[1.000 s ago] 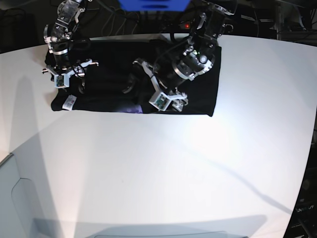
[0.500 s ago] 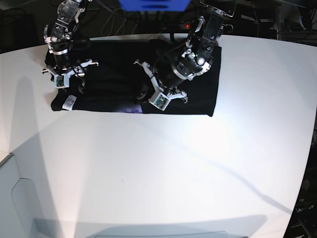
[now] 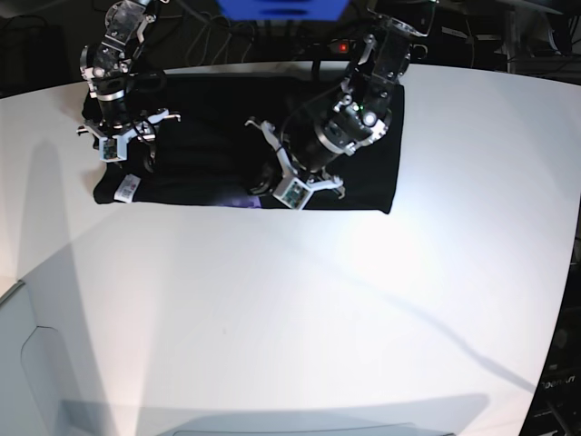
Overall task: Fold the T-shirt properly
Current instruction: 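Lay the folded end down and press it flat with the left gripper, then open the left gripper and lift it away from the shirt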
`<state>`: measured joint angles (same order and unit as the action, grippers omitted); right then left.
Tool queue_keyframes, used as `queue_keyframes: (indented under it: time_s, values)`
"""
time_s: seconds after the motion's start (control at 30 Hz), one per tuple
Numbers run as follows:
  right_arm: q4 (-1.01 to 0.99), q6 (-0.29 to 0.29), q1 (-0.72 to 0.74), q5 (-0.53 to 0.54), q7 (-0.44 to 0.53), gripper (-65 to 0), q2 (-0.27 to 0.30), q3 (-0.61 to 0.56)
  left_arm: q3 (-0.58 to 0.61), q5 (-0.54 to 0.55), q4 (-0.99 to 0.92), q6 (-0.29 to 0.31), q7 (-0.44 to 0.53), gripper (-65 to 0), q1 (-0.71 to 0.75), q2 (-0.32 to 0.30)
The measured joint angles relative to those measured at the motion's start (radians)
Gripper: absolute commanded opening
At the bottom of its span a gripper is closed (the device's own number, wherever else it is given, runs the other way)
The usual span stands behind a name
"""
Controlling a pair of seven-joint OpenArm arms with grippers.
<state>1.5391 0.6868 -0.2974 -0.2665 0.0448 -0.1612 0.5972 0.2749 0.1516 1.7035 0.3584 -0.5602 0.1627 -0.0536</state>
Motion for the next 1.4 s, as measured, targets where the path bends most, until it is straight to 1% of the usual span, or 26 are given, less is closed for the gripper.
queue_keyframes:
  time_s: [0.37, 0.57, 0.6, 0.63, 0.7, 0.8, 0.87, 0.9, 0.97, 1.03, 1.1, 1.17, 1.2, 1.27, 1.33, 1.37, 1.4]
  values:
    - [0.0, 0.0, 0.0, 0.0, 0.0, -35.7, 0.0, 0.0, -0.005, -0.003, -0.023, -0.004, 0.008, -64.9, -0.031, 0.049]
    - [0.0, 0.0, 0.0, 0.0, 0.0, -35.7, 0.0, 0.0, 0.002, -0.004, -0.066, -0.004, 0.006, -64.8, -0.04, 0.046]
    - [0.0, 0.0, 0.0, 0.0, 0.0, -35.7, 0.0, 0.0, 0.002, -0.004, -0.068, -0.004, 0.006, -63.4, -0.046, 0.043]
    - [0.0, 0.0, 0.0, 0.0, 0.0, -35.7, 0.0, 0.0, 0.002, -0.004, -0.068, -0.004, 0.007, -60.6, -0.048, 0.043]
    - [0.0, 0.0, 0.0, 0.0, 0.0, -35.7, 0.0, 0.0, 0.002, -0.004, -0.068, -0.004, 0.01, -51.4, -0.05, 0.043]
    - [0.0, 0.0, 0.0, 0.0, 0.0, -35.7, 0.0, 0.0, 0.002, 0.007, -0.067, -0.004, -0.021, -33.0, -0.046, 0.042]
    - [0.0, 0.0, 0.0, 0.0, 0.0, -35.7, 0.0, 0.0, -0.005, 0.006, -0.055, -0.003, -0.029, -22.0, -0.04, 0.043]
    - [0.0, 0.0, 0.0, 0.0, 0.0, -35.7, 0.0, 0.0, -0.006, 0.005, -0.029, -0.005, -0.034, -17.3, -0.038, 0.042]
    - [0.0, 0.0, 0.001, 0.0, 0.0, -35.6, 0.0, 0.0, -0.007, 0.007, 0.034, -0.008, -0.024, -10.6, -0.041, 0.039]
    - [0.0, 0.0, 0.003, -0.001, 0.0, -35.5, 0.0, 0.0, -0.019, 0.012, 0.084, -0.004, -0.017, -6.5, -0.04, 0.04]
    - [0.016, 0.001, 0.003, -0.008, -0.011, -34.8, -0.001, 0.002, -0.062, 0.014, 0.125, 0.003, -0.016, -3.9, -0.022, 0.043]
    - [0.047, 0.001, 0.003, -0.006, -0.022, -32.2, 0.0, 0.002, -0.124, 0.025, 0.155, 0.004, -0.022, -3.1, 0.005, 0.046]
    - [0.066, 0.001, 0.003, 0.014, -0.026, -30.6, 0.0, 0.003, -0.166, 0.047, 0.17, 0.005, -0.029, -3.1, 0.016, 0.046]
    - [0.126, 0.001, -0.001, 0.047, -0.021, -28.1, 0.0, 0.005, -0.291, 0.13, 0.222, 0.01, -0.029, -3.1, 0.041, 0.045]
    - [0.177, 0.001, -0.005, 0.061, -0.013, -27.7, 0.0, 0.005, -0.472, 0.229, 0.248, 0.018, -0.011, -3.1, 0.062, 0.035]
    - [0.191, 0.001, -0.012, 0.063, -0.012, -27.7, 0.003, 0.005, -0.562, 0.261, 0.248, 0.005, -0.016, -3.1, 0.077, 0.023]
    - [0.202, 0.002, -0.019, 0.062, -0.014, -27.7, 0.004, 0.005, -0.644, 0.304, 0.238, 0.005, -0.025, -3.1, 0.088, 0.01]
